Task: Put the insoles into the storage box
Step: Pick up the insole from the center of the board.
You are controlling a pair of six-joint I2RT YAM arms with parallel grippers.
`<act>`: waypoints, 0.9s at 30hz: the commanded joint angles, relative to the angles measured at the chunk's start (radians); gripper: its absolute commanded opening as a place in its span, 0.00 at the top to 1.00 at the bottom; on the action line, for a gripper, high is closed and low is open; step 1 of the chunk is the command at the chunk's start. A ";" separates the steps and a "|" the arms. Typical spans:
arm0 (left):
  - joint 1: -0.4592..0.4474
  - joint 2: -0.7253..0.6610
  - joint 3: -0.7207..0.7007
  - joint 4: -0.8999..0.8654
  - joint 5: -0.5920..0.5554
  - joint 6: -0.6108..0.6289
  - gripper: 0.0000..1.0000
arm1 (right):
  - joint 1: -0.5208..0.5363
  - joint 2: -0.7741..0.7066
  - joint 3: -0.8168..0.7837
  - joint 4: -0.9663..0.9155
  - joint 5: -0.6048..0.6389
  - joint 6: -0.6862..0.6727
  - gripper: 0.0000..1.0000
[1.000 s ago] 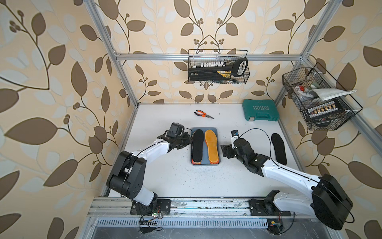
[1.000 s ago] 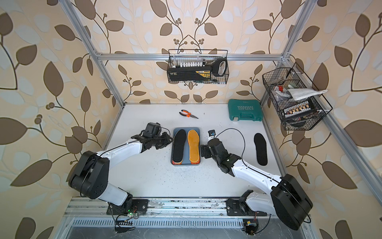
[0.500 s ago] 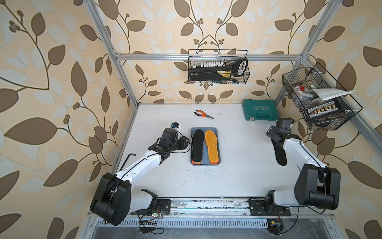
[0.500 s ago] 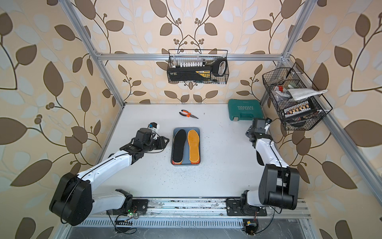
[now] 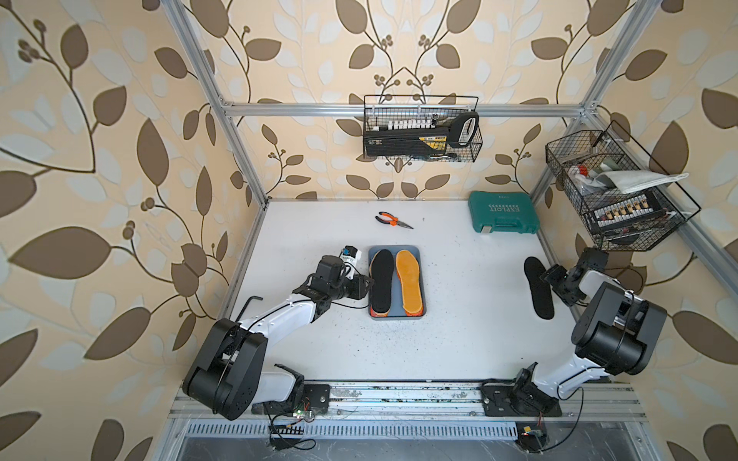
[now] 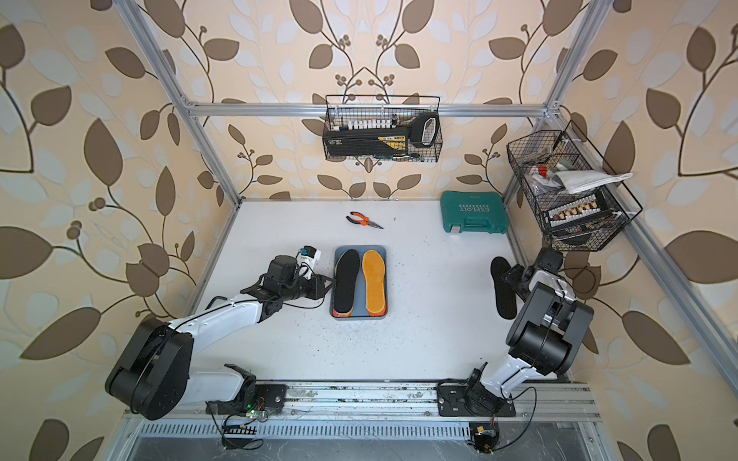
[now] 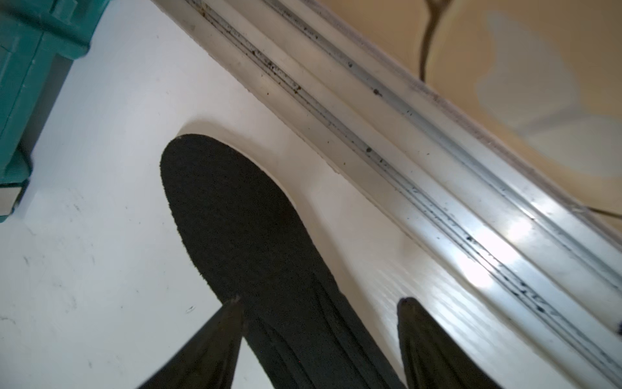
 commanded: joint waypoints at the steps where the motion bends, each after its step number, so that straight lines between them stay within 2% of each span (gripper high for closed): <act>1: -0.009 0.001 0.031 0.024 0.036 0.026 0.56 | -0.023 0.046 0.011 0.013 -0.124 -0.003 0.27; 7: -0.009 0.001 0.037 0.013 0.028 0.032 0.56 | -0.035 0.101 0.020 0.004 -0.147 0.012 0.30; 11: -0.008 -0.001 0.044 -0.001 0.029 0.032 0.56 | -0.036 0.133 0.026 -0.014 -0.150 0.022 0.39; 14: -0.008 -0.005 0.047 -0.013 0.021 0.030 0.56 | -0.035 0.142 0.027 -0.045 -0.143 0.035 0.52; 21: -0.009 0.002 0.065 -0.040 0.027 0.027 0.56 | -0.032 0.175 0.024 -0.069 -0.170 0.066 0.90; 24: -0.008 -0.006 0.065 -0.049 0.023 0.031 0.56 | -0.013 0.157 0.012 -0.063 -0.191 0.083 0.97; 27: -0.007 -0.015 0.062 -0.049 0.017 0.032 0.56 | 0.036 0.127 0.009 -0.073 -0.185 0.096 1.00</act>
